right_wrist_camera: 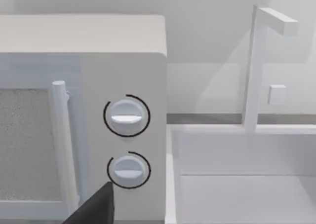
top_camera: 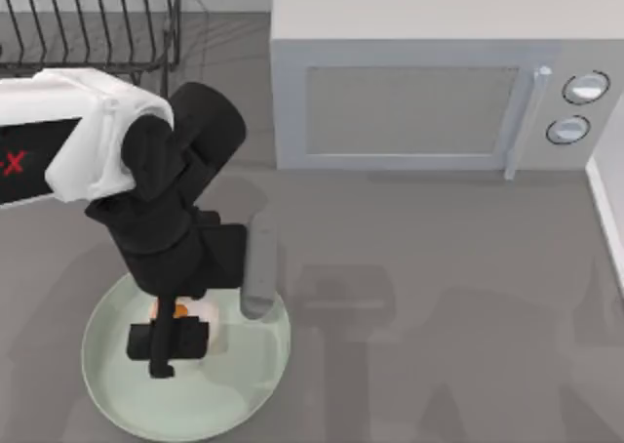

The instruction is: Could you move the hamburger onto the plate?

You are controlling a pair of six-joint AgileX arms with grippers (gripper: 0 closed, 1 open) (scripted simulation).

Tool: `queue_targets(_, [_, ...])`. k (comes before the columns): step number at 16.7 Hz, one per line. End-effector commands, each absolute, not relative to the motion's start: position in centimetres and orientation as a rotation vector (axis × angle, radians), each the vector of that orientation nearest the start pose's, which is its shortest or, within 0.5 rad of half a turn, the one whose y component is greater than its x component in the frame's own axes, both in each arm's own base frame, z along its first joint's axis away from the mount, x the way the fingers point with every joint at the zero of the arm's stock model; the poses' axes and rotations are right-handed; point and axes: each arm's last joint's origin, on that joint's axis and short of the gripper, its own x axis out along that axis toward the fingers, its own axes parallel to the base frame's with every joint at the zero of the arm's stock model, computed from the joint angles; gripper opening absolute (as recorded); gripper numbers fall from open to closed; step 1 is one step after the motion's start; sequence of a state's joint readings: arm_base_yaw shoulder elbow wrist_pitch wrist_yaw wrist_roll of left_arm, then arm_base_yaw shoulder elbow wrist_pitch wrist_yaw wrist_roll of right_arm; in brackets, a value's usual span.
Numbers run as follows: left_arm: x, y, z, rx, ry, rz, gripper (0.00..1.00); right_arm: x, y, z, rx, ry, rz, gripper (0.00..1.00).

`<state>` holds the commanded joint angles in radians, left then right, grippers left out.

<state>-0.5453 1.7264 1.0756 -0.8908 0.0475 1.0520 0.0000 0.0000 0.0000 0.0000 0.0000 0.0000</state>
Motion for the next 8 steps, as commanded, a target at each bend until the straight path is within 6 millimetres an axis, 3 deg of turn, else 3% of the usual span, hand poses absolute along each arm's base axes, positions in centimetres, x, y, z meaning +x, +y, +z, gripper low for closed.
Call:
queue_targets(2, [25.62,-15.6,15.06,1.189,1.161,-1.258,0.0,10.57,-0.12,16.0,0.0,0.0,0.0,1.0])
queue_targets(6, [25.61,-15.6,14.99,1.189,1.162,-1.259,0.0,10.57,-0.12,16.0,0.0,0.0,0.0,1.0])
queue_targets(8, [25.61,-15.6,14.99,1.189,1.162,-1.259,0.15,10.57,-0.12,16.0,0.0,0.0,0.0,1.0])
